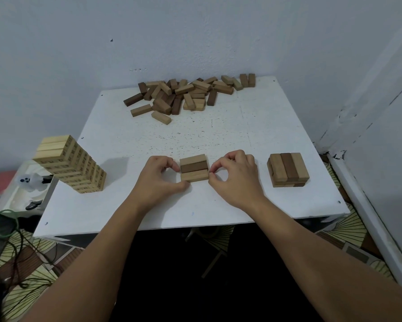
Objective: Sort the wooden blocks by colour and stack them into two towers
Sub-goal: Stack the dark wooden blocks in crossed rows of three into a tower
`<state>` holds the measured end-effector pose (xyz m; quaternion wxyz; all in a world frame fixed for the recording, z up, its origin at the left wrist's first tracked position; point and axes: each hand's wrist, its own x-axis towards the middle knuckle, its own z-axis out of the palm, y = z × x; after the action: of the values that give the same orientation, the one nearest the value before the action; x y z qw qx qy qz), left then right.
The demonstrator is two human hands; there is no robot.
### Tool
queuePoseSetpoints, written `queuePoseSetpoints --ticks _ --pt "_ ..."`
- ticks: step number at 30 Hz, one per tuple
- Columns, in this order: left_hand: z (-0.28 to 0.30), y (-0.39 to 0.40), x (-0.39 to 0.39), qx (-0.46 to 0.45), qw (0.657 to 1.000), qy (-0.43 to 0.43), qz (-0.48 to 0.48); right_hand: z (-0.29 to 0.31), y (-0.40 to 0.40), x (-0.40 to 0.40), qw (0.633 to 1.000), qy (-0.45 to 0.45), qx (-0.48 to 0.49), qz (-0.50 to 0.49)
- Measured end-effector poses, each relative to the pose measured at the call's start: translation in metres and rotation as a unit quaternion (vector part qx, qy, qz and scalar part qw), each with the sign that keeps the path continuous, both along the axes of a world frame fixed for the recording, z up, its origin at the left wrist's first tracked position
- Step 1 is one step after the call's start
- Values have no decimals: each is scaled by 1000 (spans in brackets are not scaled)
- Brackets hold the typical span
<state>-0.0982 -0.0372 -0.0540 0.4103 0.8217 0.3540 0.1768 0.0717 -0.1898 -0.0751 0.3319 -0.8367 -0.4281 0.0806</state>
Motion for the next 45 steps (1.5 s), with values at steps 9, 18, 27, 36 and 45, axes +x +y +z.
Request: queuePoseSetpoints --ticks 9,18,27,36,45 --pt "-4 1 1 -6 1000 0 4 0 1 1 1000 -6 -7 -5" --pt "-7 2 2 -11 1000 -2 11 3 1 0 999 -18 -39 18" --pt "-7 1 3 -1 1000 4 16 1 0 1 999 -18 -29 15" --pt "-7 0 3 7 1000 -7 14 3 0 1 999 -23 -28 16" --pt "-5 -1 3 -28 999 -45 9 18 1 5 998 31 -54 24"
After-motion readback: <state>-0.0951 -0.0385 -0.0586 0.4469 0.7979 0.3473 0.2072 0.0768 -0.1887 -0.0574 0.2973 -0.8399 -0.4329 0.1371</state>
